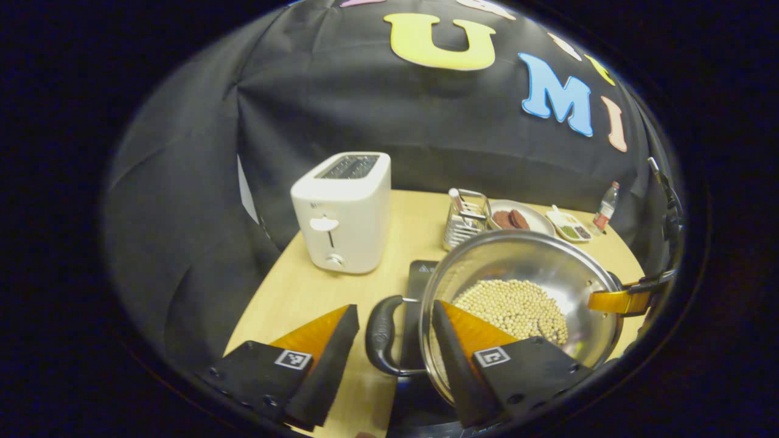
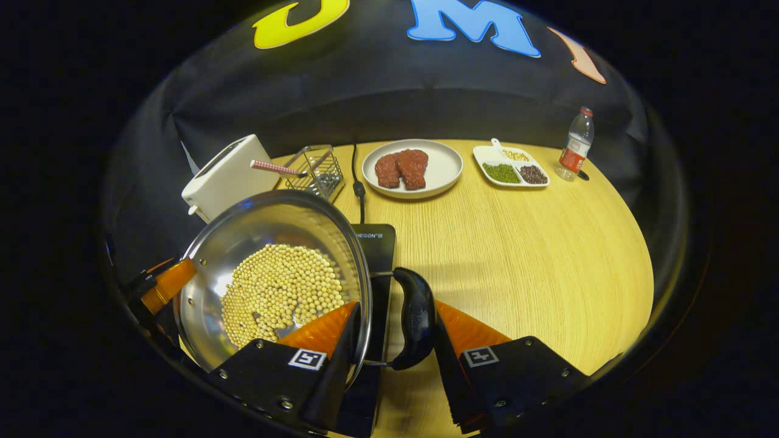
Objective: First push the handle of the pot to place it horizontally, then grasp the pot with both hands and set it on the induction cooktop.
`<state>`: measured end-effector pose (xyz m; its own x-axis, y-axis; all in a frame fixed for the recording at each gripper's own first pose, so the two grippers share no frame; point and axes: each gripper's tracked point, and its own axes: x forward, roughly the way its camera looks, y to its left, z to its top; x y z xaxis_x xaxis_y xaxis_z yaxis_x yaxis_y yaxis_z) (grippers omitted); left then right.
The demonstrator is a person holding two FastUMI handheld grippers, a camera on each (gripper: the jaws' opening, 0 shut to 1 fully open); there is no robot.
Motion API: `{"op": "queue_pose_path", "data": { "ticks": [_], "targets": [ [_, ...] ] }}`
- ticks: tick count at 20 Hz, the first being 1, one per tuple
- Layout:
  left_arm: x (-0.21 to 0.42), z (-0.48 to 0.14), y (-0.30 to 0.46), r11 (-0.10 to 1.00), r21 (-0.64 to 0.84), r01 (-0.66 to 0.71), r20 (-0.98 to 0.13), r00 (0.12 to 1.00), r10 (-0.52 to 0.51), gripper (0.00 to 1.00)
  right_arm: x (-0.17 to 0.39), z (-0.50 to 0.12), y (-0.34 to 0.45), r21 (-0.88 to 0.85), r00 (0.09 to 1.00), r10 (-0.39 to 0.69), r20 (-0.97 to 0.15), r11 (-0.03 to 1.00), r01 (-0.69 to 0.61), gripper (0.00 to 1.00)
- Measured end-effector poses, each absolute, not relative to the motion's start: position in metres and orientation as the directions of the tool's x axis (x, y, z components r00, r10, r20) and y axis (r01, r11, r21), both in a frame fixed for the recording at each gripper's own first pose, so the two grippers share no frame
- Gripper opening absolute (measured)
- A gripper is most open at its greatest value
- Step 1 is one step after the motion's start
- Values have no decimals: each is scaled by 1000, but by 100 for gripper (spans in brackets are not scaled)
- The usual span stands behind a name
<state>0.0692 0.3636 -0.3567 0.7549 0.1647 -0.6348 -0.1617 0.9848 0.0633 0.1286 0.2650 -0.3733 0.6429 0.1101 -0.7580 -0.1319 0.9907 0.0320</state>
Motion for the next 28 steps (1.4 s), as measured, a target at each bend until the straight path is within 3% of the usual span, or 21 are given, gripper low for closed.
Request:
{"op": "queue_pose_path", "data": {
  "ticks": [2, 3, 4, 12, 15, 17, 19, 20, 25, 28],
  "targets": [
    [66, -331, 369, 978, 51, -202, -604, 774, 191, 93, 132, -353, 260, 8, 687, 113, -717, 988, -155, 70],
    [67, -316, 368, 975, 31, -222, -579, 791, 198, 93, 133, -339, 258, 8, 712, 122, -692, 987, -161, 65],
    [67, -299, 364, 971, 8, -237, -549, 811, 202, 93, 134, -324, 253, 2, 740, 119, -662, 988, -157, 72],
    [54, -136, 265, 974, -44, -221, -305, 932, 198, 93, 126, -153, 188, -1, 933, 117, -341, 992, -125, 72],
    [47, -88, 208, 980, -34, -196, -233, 955, 183, 94, 108, -99, 161, -4, 957, 121, -263, 992, -126, 72],
    [40, -63, 167, 983, -45, -178, -191, 967, 167, 92, 97, -67, 142, -4, 972, 119, -204, 992, -122, 79],
    [34, -49, 129, 986, -33, -163, -161, 975, 156, 92, 82, -36, 128, 2, 982, 123, -143, 992, -123, 86],
    [30, -43, 110, 988, -36, -148, -146, 979, 142, 94, 81, -26, 120, -2, 985, 123, -118, 992, -124, 99],
    [13, -20, 43, 994, -43, -101, -103, 990, 96, 99, 60, -1, 88, -15, 992, 110, -62, 994, -111, 100],
    [5, -9, 25, 995, -30, -100, -83, 992, 97, 96, 53, 7, 71, 1, 992, 110, -57, 994, -110, 100]
  ]
}}
